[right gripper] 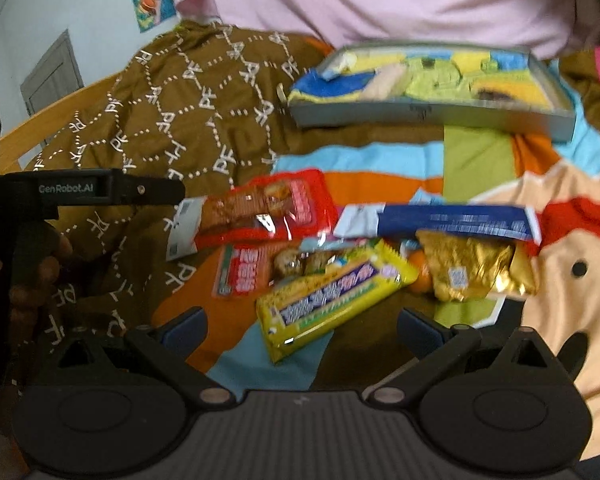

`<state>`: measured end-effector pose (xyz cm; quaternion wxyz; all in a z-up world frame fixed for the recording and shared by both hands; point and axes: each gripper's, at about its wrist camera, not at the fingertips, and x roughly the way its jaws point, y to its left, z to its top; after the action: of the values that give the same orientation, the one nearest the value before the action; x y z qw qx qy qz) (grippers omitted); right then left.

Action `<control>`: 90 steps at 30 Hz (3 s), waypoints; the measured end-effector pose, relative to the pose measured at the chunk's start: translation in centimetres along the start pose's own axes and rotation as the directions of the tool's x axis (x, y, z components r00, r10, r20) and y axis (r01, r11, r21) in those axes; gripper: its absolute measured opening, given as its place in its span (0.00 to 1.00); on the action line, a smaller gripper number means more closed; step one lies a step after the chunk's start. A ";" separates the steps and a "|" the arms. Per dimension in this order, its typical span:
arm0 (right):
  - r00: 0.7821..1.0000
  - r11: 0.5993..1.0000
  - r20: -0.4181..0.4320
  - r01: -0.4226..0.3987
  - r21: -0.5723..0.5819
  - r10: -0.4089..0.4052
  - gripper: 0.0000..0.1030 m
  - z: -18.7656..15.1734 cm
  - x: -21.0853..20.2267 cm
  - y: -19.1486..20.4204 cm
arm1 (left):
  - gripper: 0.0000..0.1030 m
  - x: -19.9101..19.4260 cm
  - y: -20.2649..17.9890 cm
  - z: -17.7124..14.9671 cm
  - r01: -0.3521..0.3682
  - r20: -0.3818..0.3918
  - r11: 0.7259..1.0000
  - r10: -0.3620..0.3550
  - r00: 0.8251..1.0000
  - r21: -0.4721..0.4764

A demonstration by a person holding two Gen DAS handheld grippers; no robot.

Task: Organize snacks
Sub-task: 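Withdraw both grippers from the tray back toward the snack pile, then grasp the red spicy-strip pack with the left gripper while the right grasps the yellow stick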

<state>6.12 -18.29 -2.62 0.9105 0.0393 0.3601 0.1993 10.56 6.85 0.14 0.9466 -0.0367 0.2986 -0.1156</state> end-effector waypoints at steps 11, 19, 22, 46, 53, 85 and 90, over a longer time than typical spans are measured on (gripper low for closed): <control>0.994 0.974 -0.044 -0.085 0.211 0.096 0.97 0.1 2.2 -2.2 | 0.99 3.8 -0.4 0.8 0.116 -0.024 0.987 -0.114 0.993 0.115; 0.996 0.974 -0.002 -0.092 0.209 0.095 0.90 0.3 2.3 -2.2 | 0.99 7.2 -0.3 1.3 0.276 -0.124 0.950 -0.259 0.958 0.144; 0.996 0.974 0.014 -0.094 0.207 0.093 0.82 0.4 2.4 -2.1 | 0.99 7.4 -0.2 1.5 0.310 -0.133 0.939 -0.292 0.947 0.148; 0.979 0.933 -0.054 -0.170 0.317 0.197 0.36 1.1 5.5 -2.2 | 0.99 7.8 0.7 1.9 0.317 -0.226 0.929 -0.272 0.935 0.191; 0.975 0.944 -0.040 -0.201 0.262 0.219 0.16 1.1 4.6 -1.1 | 0.98 7.3 0.4 1.9 0.344 -0.227 0.916 -0.297 0.927 0.207; 0.996 0.996 -0.017 0.085 -0.013 -0.085 0.16 0.5 0.0 -0.4 | 0.96 7.3 -2.9 -0.8 0.474 -0.392 0.834 -0.351 0.851 0.281; 0.991 0.990 -0.014 0.128 -0.059 -0.129 0.15 0.3 -0.5 0.0 | 0.93 7.6 -3.9 -0.7 0.345 -0.349 0.899 -0.243 0.905 0.268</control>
<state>5.96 -18.50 -2.09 0.9189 -0.0125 0.3642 0.1508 15.43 1.29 -4.13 0.8527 0.0925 0.4098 -0.3106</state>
